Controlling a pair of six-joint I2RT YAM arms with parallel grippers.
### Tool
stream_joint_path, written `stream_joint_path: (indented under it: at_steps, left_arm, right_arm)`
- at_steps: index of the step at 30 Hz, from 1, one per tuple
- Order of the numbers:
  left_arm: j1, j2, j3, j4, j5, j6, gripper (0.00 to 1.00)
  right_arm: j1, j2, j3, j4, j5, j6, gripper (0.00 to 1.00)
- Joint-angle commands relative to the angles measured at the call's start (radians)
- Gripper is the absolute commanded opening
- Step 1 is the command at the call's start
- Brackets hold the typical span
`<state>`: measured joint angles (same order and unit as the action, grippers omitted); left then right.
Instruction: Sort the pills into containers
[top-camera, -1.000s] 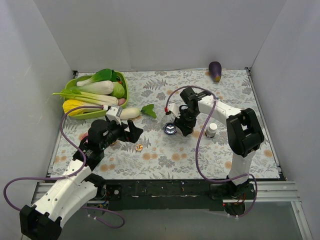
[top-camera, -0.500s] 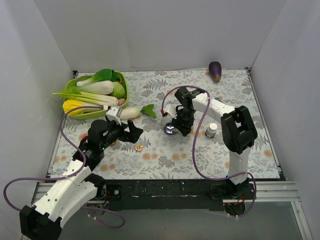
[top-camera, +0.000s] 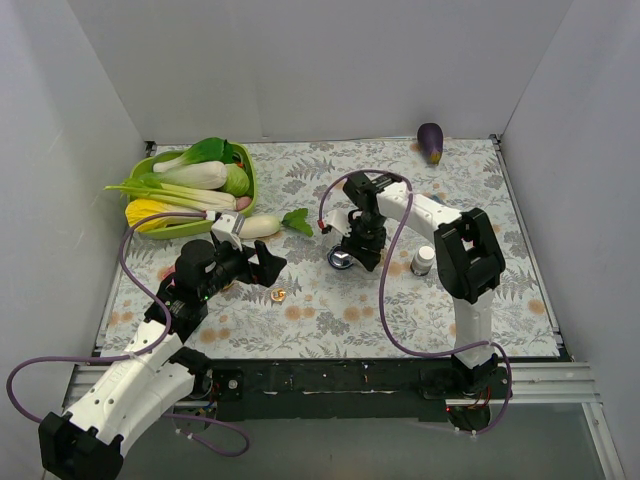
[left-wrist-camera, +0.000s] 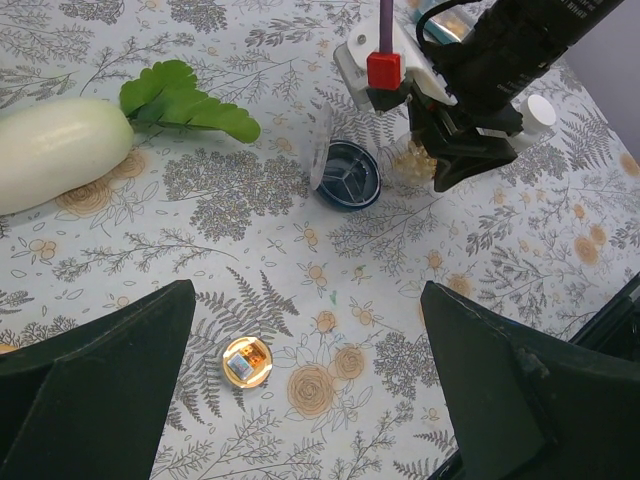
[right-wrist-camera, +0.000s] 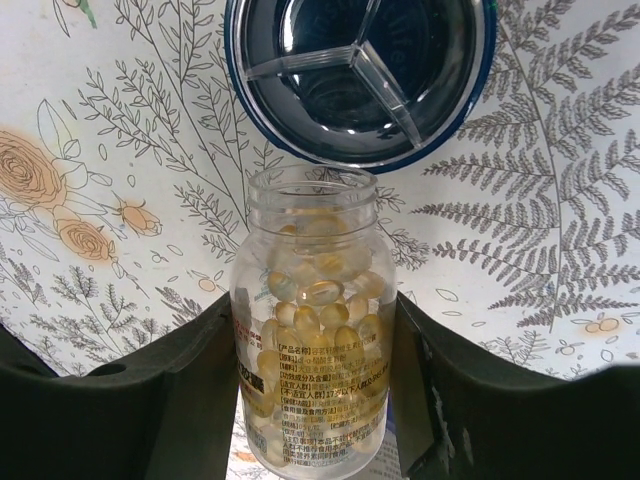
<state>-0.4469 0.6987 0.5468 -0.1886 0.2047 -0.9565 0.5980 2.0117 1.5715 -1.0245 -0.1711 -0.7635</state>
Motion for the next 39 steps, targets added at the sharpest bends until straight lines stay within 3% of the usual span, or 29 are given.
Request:
stream_joint_path:
  at_steps: [1, 39]
  left_arm:
    - [0.004, -0.015, 0.022, -0.003, 0.013, 0.019, 0.98]
    - [0.004, -0.018, 0.025, -0.003, 0.029, 0.024, 0.98]
  right_arm:
    - [0.008, 0.012, 0.059, -0.058, 0.019, -0.008, 0.01]
    - [0.055, 0.104, 0.194, -0.177, 0.101, 0.001, 0.01]
